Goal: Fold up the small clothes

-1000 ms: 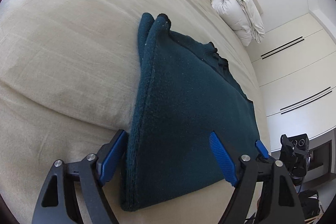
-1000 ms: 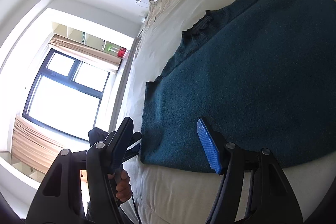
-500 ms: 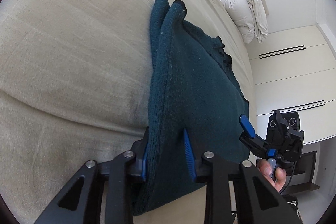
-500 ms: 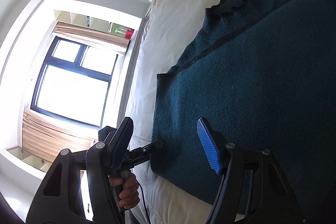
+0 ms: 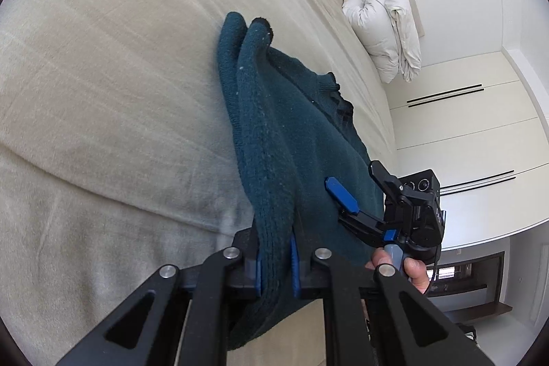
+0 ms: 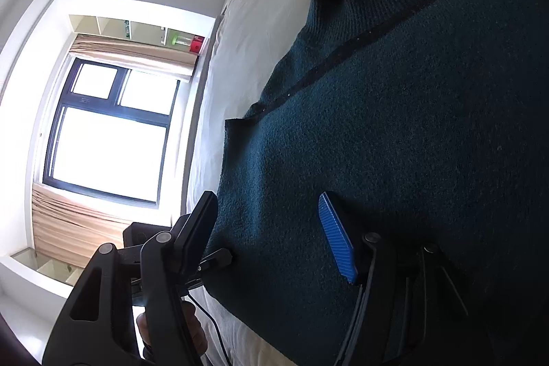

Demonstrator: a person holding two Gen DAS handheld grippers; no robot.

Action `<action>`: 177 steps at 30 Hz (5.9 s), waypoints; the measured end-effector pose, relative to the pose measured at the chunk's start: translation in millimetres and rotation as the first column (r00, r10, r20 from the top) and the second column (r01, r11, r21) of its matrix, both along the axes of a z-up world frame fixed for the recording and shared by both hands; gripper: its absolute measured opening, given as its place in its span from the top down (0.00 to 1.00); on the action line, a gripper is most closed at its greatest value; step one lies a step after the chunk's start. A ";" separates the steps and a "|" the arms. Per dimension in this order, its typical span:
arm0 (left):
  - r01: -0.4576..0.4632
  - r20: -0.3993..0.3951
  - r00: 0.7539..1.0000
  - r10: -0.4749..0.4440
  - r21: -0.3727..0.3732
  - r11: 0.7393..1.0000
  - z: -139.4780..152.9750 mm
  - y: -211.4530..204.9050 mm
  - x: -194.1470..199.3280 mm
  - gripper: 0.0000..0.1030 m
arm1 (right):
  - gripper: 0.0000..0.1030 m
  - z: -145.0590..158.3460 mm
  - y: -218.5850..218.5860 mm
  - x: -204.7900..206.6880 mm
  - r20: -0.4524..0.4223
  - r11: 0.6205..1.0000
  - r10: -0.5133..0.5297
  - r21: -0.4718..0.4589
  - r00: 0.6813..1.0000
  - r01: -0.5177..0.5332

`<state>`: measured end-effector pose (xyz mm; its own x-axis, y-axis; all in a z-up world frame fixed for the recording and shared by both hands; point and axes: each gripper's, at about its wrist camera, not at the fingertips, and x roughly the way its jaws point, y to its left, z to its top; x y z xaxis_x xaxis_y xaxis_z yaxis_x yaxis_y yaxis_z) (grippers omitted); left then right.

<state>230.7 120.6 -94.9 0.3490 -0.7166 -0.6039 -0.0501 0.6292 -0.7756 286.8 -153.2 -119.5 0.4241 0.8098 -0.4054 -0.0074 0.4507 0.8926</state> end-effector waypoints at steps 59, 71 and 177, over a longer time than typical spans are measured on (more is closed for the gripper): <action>0.402 0.238 0.863 -0.445 0.207 0.892 45.9 -291.5 3.4 0.44 | 0.88 5.9 -295.3 -67.2 -0.068 0.937 -0.224 -0.288 0.972 0.196; 0.370 0.284 0.843 -0.456 0.308 0.876 57.4 -288.7 -1.0 0.48 | 0.78 54.5 -302.0 -97.3 0.026 0.827 -0.378 -0.440 0.925 0.350; 0.043 0.226 0.949 -0.220 0.597 0.801 79.9 -55.6 -199.5 0.58 | 0.81 113.8 63.2 -325.0 0.236 0.664 0.101 -0.739 0.966 0.111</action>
<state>31.2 65.0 -15.0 0.4885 -0.3148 -0.8138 0.2218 0.9468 -0.2331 -38.2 -90.0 -5.6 0.5940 0.2803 -0.7541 -0.1635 0.9598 0.2280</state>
